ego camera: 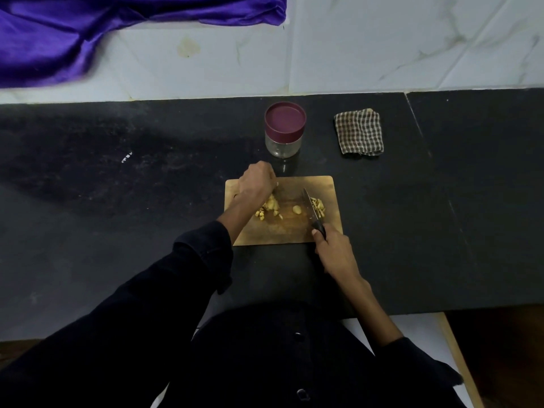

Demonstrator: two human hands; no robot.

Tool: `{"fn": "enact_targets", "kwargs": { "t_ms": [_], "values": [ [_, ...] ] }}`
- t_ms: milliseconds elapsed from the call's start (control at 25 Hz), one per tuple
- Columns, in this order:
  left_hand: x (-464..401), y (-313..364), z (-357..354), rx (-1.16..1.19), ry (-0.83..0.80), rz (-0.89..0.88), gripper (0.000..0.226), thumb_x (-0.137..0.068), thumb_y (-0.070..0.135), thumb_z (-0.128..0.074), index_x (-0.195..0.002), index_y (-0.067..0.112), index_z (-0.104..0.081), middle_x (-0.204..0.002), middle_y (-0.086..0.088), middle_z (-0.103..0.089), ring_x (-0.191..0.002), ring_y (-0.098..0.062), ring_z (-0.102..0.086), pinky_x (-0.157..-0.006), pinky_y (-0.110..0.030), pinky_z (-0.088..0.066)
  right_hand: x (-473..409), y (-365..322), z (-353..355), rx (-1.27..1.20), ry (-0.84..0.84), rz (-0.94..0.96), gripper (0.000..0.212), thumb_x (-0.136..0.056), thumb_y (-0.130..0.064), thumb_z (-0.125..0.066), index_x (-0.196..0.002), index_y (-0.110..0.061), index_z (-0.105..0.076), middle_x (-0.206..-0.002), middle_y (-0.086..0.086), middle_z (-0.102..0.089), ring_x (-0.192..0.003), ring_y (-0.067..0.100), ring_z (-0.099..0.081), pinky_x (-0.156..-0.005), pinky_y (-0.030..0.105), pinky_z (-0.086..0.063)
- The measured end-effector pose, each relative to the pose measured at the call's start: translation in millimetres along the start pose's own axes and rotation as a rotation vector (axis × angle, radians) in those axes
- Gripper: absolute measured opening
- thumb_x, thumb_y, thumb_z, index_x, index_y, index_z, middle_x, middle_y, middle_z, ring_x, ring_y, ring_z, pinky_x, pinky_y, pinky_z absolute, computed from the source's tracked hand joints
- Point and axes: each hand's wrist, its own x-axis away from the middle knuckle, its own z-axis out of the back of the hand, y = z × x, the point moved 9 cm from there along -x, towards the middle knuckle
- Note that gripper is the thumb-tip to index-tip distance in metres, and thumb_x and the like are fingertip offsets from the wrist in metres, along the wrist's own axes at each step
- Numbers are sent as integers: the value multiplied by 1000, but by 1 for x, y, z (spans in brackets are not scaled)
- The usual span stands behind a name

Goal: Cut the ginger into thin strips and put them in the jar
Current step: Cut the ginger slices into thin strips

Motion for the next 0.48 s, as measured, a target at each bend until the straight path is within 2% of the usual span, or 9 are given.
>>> {"fn": "enact_targets", "kwargs": {
  "t_ms": [120, 200, 360, 480],
  "values": [
    [13, 14, 4, 88, 19, -95, 5, -85, 11, -69, -88, 15, -71, -89, 2, -69, -83, -11, -64, -75, -30, -55, 1, 4, -1, -8, -15, -26, 27, -103, -32, -44, -118, -14, -57, -98, 14, -66, -92, 31, -65, -83, 53, -54],
    [23, 22, -5, 144, -34, -150, 8, -85, 10, -69, -90, 16, -70, -89, 3, -69, -83, -8, -64, -74, -26, -54, 4, 4, -2, 11, -16, -36, 28, -103, -32, -43, -120, -14, -57, -98, 14, -66, -91, 32, -65, -81, 53, -55],
    [33, 24, -31, 95, -133, -185, 15, -90, 11, -63, -102, 20, -67, -93, 4, -69, -84, -8, -65, -74, -27, -54, 9, 3, -8, 38, -51, -55, 27, -103, -30, -42, -119, -13, -56, -96, 13, -64, -87, 32, -65, -76, 53, -57],
    [34, 27, -35, 103, -126, -196, 19, -92, 11, -59, -108, 19, -64, -93, 4, -68, -82, -7, -63, -74, -27, -54, 10, 2, -8, 10, -57, -68, 28, -103, -30, -42, -121, -13, -56, -96, 14, -64, -80, 31, -66, -65, 46, -58]
  ]
}}
